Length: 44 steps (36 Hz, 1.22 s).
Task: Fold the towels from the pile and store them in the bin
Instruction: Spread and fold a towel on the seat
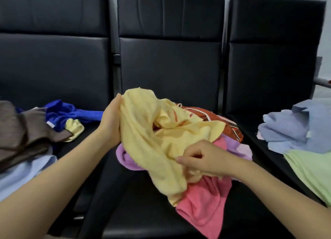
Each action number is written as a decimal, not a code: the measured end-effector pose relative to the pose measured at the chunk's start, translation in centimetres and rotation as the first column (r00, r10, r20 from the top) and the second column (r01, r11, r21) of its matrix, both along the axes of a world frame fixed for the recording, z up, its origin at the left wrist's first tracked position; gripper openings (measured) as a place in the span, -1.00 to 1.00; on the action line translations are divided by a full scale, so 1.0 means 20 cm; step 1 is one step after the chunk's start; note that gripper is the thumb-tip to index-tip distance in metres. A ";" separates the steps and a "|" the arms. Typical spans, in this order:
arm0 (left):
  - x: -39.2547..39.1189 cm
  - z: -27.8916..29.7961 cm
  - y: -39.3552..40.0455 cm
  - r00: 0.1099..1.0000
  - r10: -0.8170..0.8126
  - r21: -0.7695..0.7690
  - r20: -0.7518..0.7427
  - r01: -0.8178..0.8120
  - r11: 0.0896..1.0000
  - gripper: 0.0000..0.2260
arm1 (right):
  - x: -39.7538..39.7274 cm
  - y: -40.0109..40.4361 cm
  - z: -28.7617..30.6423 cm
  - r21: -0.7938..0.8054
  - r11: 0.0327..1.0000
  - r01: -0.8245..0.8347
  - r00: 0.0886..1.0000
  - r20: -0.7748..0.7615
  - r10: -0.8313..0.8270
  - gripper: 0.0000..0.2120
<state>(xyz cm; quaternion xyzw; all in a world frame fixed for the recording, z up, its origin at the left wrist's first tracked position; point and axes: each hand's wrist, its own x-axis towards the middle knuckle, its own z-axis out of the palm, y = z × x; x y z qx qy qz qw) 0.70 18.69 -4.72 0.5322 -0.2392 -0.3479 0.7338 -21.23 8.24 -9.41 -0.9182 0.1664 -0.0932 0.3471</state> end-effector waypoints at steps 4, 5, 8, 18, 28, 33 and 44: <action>0.00 -0.03 0.06 1.000 0.012 0.062 -0.024 -0.010 0.998 -0.61 | 0.11 0.01 -0.03 0.296 0.936 0.191 0.951 0.182 -0.251 -0.71; -0.01 -0.04 0.06 1.000 0.005 0.067 -0.027 -0.003 0.998 -0.61 | 0.14 0.01 -0.03 0.364 0.902 0.234 0.929 0.190 -0.318 -0.71; -0.04 -0.05 0.06 0.999 -0.025 0.070 -0.020 0.027 0.997 -0.62 | 0.21 0.01 -0.01 0.353 0.874 0.333 0.873 0.236 -0.428 -0.54; -0.07 -0.06 0.07 0.993 -0.105 0.131 0.052 0.098 0.987 -0.65 | 0.32 -0.04 0.05 0.795 0.577 0.187 0.820 0.196 -0.537 -0.88; 0.09 -0.09 0.00 0.987 0.120 0.116 0.107 -0.132 0.984 -0.72 | 0.20 -0.31 0.31 0.744 0.643 0.182 0.528 0.478 -0.702 -0.92; 0.08 -0.13 -0.05 0.995 0.032 0.138 0.096 -0.045 0.989 -0.70 | 0.26 -0.24 0.21 0.701 0.618 0.355 0.668 0.273 -0.693 -0.69; 0.07 -0.16 -0.05 0.990 -0.027 0.075 0.137 0.017 0.997 -0.66 | 0.35 -0.13 0.02 0.190 0.906 0.378 0.868 0.266 -0.418 -0.92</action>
